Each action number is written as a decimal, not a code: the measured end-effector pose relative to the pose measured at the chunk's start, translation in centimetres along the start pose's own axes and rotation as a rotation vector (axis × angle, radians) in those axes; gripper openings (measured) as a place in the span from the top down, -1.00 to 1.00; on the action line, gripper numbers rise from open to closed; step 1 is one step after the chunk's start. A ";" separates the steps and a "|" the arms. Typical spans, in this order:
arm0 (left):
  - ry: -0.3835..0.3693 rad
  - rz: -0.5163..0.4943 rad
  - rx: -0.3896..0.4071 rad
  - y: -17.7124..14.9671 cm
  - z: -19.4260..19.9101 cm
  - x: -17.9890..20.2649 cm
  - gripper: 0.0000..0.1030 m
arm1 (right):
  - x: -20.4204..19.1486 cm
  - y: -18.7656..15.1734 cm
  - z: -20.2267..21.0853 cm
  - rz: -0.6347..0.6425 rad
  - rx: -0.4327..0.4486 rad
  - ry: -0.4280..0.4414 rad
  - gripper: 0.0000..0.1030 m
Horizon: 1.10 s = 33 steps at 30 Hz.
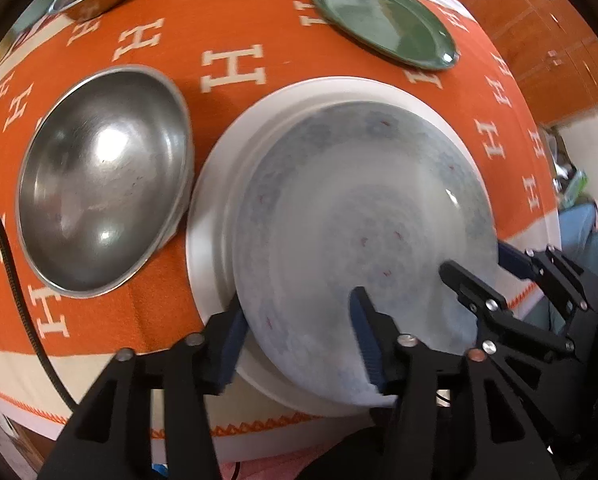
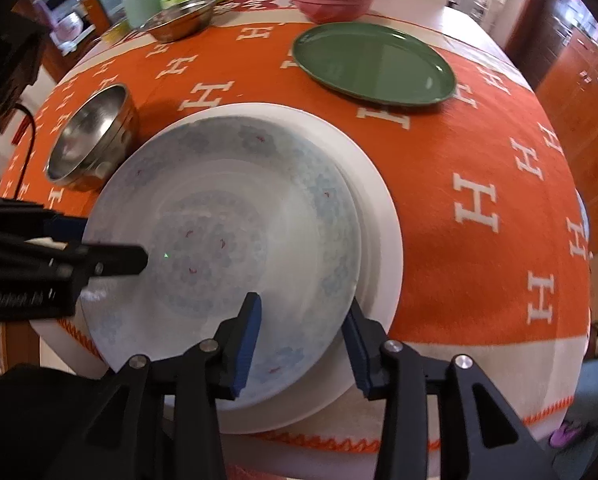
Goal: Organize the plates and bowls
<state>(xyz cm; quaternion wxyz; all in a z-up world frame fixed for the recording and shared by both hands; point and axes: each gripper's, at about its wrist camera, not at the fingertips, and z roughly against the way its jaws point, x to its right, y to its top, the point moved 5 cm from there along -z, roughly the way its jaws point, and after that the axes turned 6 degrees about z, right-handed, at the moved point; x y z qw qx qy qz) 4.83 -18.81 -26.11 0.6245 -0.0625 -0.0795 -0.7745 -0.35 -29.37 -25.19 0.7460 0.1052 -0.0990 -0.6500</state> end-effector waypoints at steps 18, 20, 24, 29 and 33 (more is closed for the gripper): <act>-0.114 -0.327 0.226 0.4 9.8 3.4 -0.39 | -0.9 -0.5 7.2 -0.264 0.180 -0.167 -0.18; -0.137 -0.342 0.247 0.7 10.9 3.1 -0.39 | -0.9 -0.5 8.3 -0.303 0.210 -0.185 -0.18; -0.173 -0.349 0.286 1.0 12.2 2.8 -0.40 | -0.9 -0.4 10.1 -0.353 0.281 -0.219 -0.18; -0.201 -0.341 0.356 1.8 14.0 2.4 -0.40 | -0.4 0.1 12.2 -0.410 0.370 -0.216 -0.18; -0.163 -0.357 0.429 2.4 15.1 2.6 -0.40 | 0.5 0.9 13.5 -0.430 0.440 -0.219 -0.18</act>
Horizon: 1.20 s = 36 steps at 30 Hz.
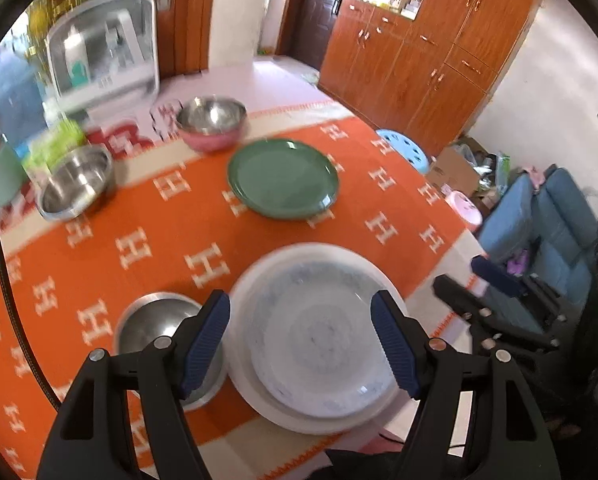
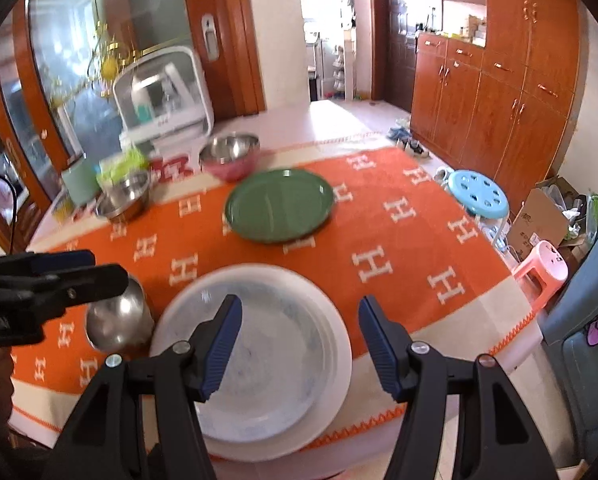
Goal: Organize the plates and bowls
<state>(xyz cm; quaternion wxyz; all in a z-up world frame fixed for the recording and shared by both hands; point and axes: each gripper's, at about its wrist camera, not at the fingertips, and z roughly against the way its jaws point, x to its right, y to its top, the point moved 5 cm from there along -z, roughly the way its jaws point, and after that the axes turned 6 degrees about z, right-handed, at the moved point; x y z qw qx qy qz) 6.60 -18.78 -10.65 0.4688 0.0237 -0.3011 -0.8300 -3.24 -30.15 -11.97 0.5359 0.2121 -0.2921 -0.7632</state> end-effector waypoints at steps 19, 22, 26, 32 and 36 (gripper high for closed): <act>0.179 0.121 0.078 5.1 -1.3 2.7 -0.43 | 6.4 4.8 -4.4 -0.054 0.001 0.279 -0.18; 0.205 0.164 0.093 6.2 -2.1 3.3 -0.43 | 7.5 5.4 -5.5 -0.026 -0.015 0.321 -0.18; 0.231 0.203 0.105 7.3 -3.2 4.0 -0.43 | 8.8 6.7 -7.0 0.025 -0.022 0.361 -0.18; 0.268 0.279 0.112 8.3 -5.4 4.5 -0.44 | 10.3 7.7 -9.3 0.090 -0.049 0.419 -0.18; 0.295 0.322 0.094 8.6 -6.8 4.4 -0.44 | 11.1 8.2 -10.6 0.107 -0.064 0.454 -0.18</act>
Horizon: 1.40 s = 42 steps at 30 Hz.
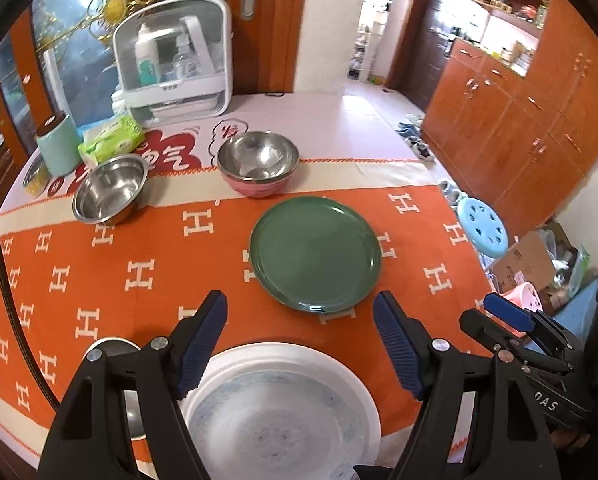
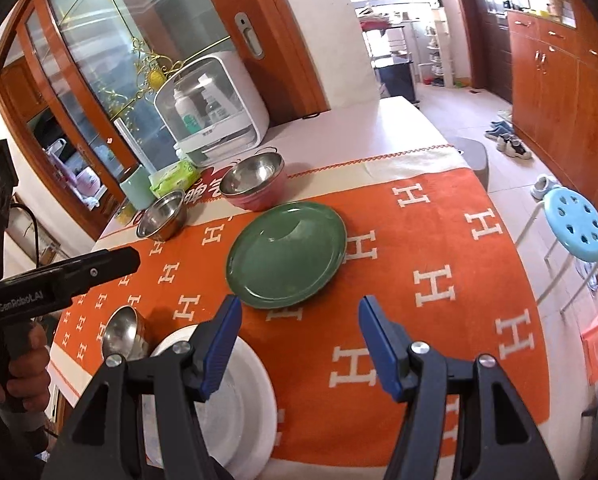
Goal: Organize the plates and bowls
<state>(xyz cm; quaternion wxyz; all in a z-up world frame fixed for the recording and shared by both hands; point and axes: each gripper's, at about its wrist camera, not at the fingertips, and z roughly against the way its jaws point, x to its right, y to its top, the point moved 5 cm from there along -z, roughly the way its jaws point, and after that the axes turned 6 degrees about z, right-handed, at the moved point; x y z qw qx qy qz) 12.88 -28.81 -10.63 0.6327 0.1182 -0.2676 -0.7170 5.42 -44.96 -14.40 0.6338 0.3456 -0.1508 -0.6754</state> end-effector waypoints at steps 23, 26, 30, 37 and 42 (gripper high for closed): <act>0.102 0.123 -0.209 1.5 -11.2 -0.9 -0.51 | 4.3 0.5 -8.1 -0.054 -0.108 0.134 -0.18; 0.097 0.133 -0.214 1.8 -12.7 -1.3 -0.51 | 4.4 0.6 -9.4 -0.046 -0.114 0.140 -0.18; 0.093 0.135 -0.217 2.1 -14.6 -1.8 -0.51 | 4.5 0.8 -10.9 -0.031 -0.104 0.156 -0.18; 0.082 0.174 -0.243 2.2 -17.8 -3.0 -0.51 | 4.5 1.0 -13.3 0.001 -0.115 0.175 -0.18; 0.086 0.192 -0.262 2.1 -19.4 -3.8 -0.51 | 4.6 0.9 -14.6 0.018 -0.135 0.189 -0.18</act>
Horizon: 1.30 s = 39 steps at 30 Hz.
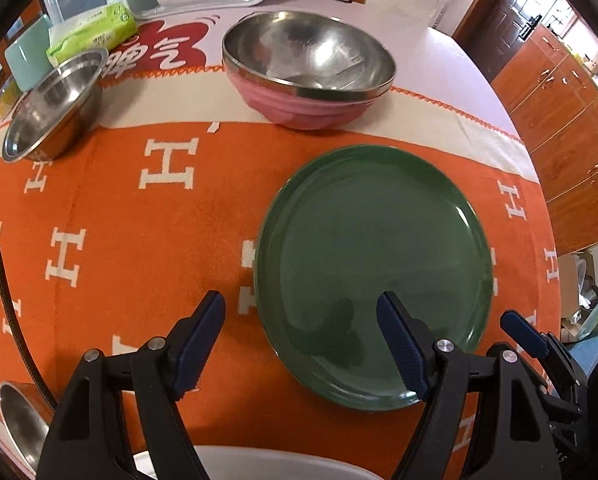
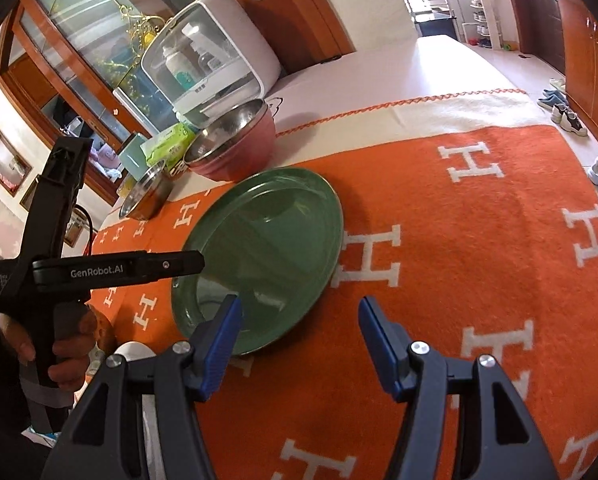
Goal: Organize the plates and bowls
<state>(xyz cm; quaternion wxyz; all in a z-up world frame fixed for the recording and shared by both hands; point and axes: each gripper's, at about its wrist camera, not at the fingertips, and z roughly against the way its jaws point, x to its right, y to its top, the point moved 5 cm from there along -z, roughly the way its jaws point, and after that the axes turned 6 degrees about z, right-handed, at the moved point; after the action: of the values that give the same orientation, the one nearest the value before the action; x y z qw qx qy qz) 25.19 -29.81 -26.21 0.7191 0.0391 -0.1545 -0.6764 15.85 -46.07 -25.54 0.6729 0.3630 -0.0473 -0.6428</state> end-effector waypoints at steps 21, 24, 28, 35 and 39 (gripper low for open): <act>-0.004 0.034 -0.007 0.6 -1.8 -0.2 0.26 | 0.5 -0.2 -1.9 0.031 -0.018 0.028 0.60; -0.006 0.047 -0.005 0.6 -1.6 -0.6 0.32 | 0.5 -0.1 -2.0 0.033 -0.022 0.025 0.60; -0.010 0.065 -0.007 0.6 -1.5 -1.0 0.39 | 0.5 -0.2 -2.0 0.032 -0.034 0.018 0.61; -0.010 0.075 -0.022 0.1 -1.1 -0.9 0.40 | 0.5 -0.4 -1.7 0.005 -0.058 0.007 0.65; -0.023 0.073 -0.020 -0.2 -0.6 -0.6 0.40 | 0.6 -0.5 -1.3 -0.010 -0.061 0.000 0.65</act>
<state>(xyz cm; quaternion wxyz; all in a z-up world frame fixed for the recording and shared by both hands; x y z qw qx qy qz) 25.13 -29.33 -26.92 0.7419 0.0183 -0.1573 -0.6516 16.21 -46.00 -26.99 0.6804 0.3425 -0.0259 -0.6473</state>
